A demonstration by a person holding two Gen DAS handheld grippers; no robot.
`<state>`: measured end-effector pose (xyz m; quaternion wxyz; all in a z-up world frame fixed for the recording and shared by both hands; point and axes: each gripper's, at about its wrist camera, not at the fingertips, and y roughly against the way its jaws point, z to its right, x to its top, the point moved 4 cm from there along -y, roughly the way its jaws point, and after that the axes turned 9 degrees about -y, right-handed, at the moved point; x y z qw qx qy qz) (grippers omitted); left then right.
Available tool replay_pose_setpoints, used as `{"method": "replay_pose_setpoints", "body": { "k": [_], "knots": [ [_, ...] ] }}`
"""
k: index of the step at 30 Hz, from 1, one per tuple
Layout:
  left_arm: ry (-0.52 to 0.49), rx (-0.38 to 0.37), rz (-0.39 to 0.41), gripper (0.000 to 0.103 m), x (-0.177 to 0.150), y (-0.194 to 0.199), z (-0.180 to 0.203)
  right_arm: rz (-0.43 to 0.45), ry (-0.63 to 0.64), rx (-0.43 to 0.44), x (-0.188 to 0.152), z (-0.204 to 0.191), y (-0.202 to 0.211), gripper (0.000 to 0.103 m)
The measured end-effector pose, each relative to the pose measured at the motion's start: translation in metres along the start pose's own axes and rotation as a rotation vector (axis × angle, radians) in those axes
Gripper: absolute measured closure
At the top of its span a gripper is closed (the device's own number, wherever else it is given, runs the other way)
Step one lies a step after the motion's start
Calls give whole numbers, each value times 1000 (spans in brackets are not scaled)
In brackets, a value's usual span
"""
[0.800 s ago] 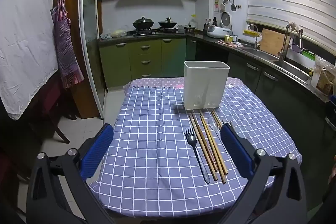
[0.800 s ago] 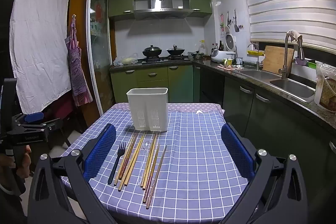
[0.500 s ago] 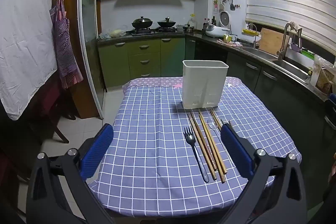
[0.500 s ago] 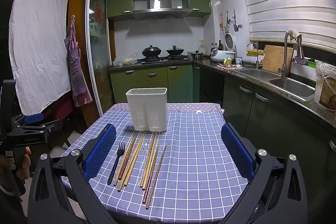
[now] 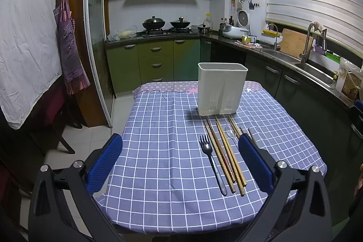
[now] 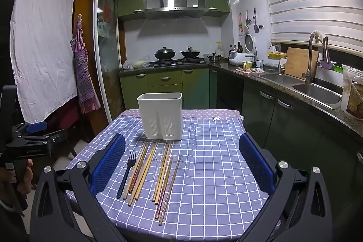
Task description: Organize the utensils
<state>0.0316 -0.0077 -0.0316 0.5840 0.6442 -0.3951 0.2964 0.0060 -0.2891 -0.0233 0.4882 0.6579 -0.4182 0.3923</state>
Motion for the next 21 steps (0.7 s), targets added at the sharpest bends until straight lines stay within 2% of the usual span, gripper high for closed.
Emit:
{"method": "replay_pose_setpoints", "body": {
  "k": [21],
  "knots": [
    [-5, -2, -15, 6, -2, -3, -2, -15, -13, 20, 1, -1, -3, 4]
  ]
}}
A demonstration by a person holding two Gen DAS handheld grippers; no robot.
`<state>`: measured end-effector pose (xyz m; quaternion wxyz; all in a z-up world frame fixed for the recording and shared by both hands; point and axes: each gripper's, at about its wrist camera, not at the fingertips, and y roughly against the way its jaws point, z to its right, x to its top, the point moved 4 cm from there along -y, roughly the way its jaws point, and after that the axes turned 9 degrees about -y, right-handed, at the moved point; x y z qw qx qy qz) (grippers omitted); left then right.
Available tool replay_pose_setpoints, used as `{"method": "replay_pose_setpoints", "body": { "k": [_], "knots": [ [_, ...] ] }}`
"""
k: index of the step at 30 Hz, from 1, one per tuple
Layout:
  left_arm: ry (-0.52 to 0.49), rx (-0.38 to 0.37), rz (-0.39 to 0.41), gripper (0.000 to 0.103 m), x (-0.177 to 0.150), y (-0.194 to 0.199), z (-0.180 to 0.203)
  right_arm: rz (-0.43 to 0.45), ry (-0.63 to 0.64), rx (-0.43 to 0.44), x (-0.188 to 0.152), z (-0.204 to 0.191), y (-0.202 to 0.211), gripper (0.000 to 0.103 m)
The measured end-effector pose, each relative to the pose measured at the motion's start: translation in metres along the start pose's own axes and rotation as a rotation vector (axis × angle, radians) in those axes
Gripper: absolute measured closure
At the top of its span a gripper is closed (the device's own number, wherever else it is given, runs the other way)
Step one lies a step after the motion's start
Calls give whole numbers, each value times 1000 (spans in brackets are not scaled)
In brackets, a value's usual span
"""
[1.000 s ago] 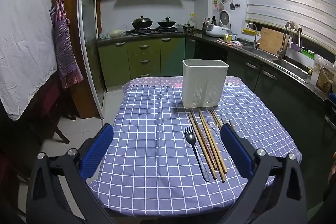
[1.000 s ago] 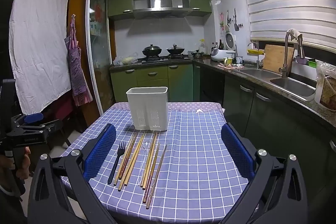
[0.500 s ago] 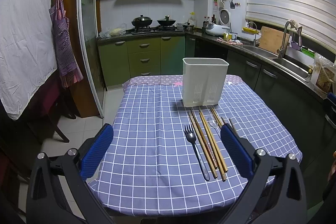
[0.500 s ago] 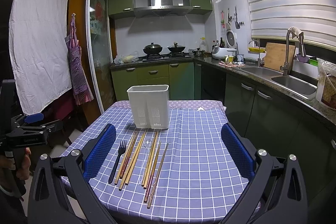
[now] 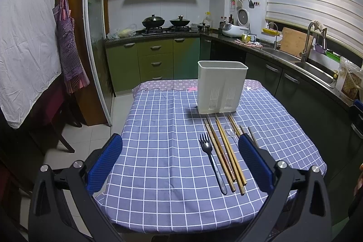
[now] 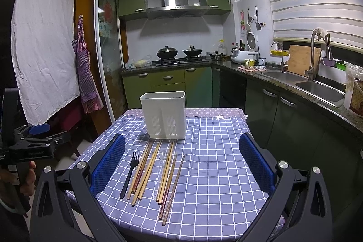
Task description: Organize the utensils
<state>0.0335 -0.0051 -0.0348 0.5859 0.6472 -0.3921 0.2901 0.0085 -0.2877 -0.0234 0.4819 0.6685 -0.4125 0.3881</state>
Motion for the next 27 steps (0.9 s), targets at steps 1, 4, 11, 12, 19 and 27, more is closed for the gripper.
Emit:
{"method": "replay_pose_setpoints", "body": {
  "k": [1, 4, 11, 12, 19, 27],
  "knots": [
    [0, 1, -1, 6, 0, 0, 0, -1, 0, 0, 0, 0, 0, 4],
    [2, -6, -5, 6, 1, -2, -5, -8, -3, 3, 0, -1, -2, 4],
    [-1, -8, -10, 6, 0, -3, -3, -14, -5, 5, 0, 0, -6, 4],
    [-2, -7, -11, 6, 0, -3, -3, -13, -5, 4, 0, 0, -6, 4],
    [-5, -9, -13, 6, -1, -5, -4, -17, -7, 2, 0, 0, -8, 4],
    [-2, -11, -21, 6, -3, -9, -5, -23, -4, -1, -3, 0, -10, 4]
  ]
}}
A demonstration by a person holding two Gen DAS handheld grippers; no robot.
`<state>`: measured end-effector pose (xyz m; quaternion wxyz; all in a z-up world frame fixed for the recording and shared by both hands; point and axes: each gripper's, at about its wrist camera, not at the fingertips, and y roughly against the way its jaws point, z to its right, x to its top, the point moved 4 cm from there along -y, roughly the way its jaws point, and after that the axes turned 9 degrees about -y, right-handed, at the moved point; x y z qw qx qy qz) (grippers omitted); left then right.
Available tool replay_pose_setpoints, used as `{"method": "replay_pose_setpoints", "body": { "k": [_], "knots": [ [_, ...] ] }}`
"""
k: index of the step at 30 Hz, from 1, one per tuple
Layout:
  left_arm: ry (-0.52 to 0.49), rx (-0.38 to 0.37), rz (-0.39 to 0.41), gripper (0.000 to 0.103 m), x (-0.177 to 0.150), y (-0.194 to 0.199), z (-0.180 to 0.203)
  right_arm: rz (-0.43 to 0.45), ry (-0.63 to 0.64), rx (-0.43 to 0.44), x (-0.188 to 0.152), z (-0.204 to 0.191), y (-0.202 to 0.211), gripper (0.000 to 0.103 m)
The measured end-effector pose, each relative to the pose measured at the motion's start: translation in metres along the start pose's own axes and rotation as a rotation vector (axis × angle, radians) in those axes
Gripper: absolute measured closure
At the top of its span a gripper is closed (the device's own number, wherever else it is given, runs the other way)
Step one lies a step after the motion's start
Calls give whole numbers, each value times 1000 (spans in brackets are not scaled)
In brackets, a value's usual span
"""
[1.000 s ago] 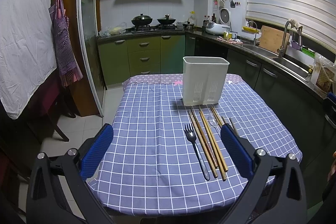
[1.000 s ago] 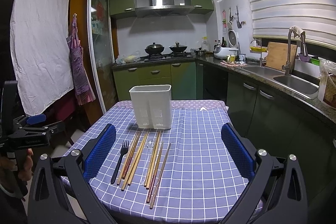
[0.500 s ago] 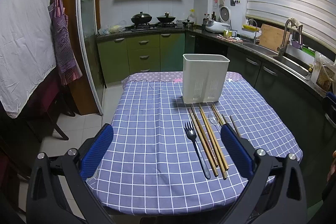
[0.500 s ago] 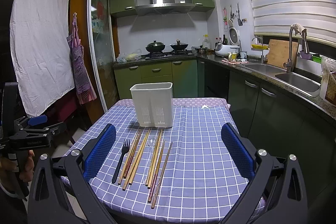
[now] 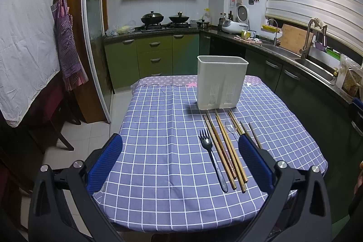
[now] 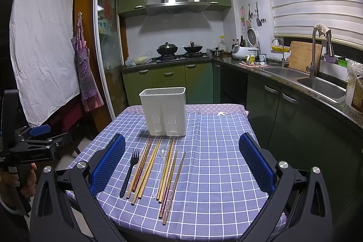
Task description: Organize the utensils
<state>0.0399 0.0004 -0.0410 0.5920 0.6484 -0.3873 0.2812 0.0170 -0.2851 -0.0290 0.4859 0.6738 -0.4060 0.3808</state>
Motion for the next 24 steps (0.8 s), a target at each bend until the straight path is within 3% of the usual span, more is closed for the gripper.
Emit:
{"method": "replay_pose_setpoints", "body": {
  "k": [24],
  "knots": [
    [1, 1, -4, 6, -1, -2, -1, -11, 5, 4, -3, 0, -5, 4]
  ]
}}
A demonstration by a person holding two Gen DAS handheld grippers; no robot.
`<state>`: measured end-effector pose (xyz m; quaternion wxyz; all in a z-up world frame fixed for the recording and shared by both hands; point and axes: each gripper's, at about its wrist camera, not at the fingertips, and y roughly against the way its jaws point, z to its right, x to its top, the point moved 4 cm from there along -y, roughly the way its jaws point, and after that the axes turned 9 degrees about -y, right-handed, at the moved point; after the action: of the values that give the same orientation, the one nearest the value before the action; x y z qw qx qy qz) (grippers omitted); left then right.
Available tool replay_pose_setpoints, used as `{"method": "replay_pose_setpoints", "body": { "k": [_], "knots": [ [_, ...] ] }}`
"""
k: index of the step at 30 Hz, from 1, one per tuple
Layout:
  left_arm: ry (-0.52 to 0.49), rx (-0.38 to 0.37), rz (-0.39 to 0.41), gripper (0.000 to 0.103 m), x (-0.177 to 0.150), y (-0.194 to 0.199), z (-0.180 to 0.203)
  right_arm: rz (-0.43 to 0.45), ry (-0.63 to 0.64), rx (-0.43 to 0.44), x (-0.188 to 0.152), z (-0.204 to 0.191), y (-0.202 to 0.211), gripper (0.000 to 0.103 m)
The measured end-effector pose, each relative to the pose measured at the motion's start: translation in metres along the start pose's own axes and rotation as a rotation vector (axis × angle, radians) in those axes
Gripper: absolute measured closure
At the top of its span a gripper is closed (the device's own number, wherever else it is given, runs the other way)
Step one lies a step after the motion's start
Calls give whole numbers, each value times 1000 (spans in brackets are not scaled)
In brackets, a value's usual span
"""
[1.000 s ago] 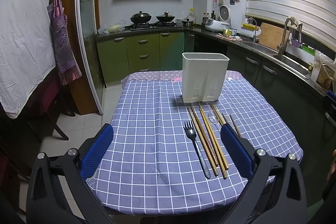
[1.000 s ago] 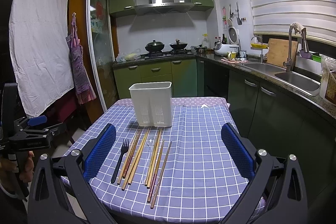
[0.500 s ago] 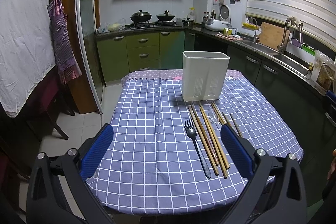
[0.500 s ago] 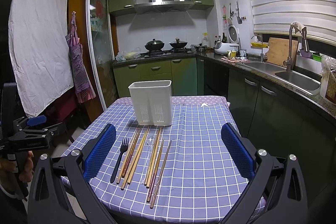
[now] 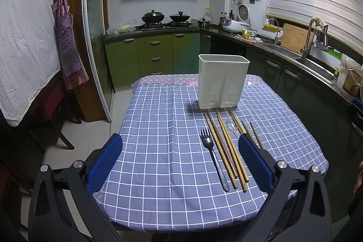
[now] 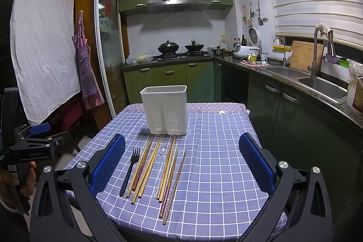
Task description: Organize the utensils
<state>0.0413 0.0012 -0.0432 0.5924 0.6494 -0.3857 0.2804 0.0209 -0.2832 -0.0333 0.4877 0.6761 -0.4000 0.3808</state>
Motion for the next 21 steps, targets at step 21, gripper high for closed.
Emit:
{"method": "replay_pose_setpoints", "body": {
  "k": [21],
  "knots": [
    [55, -140, -395, 6, 10, -119, 13, -384, -31, -65, 12, 59, -141, 4]
  ]
}}
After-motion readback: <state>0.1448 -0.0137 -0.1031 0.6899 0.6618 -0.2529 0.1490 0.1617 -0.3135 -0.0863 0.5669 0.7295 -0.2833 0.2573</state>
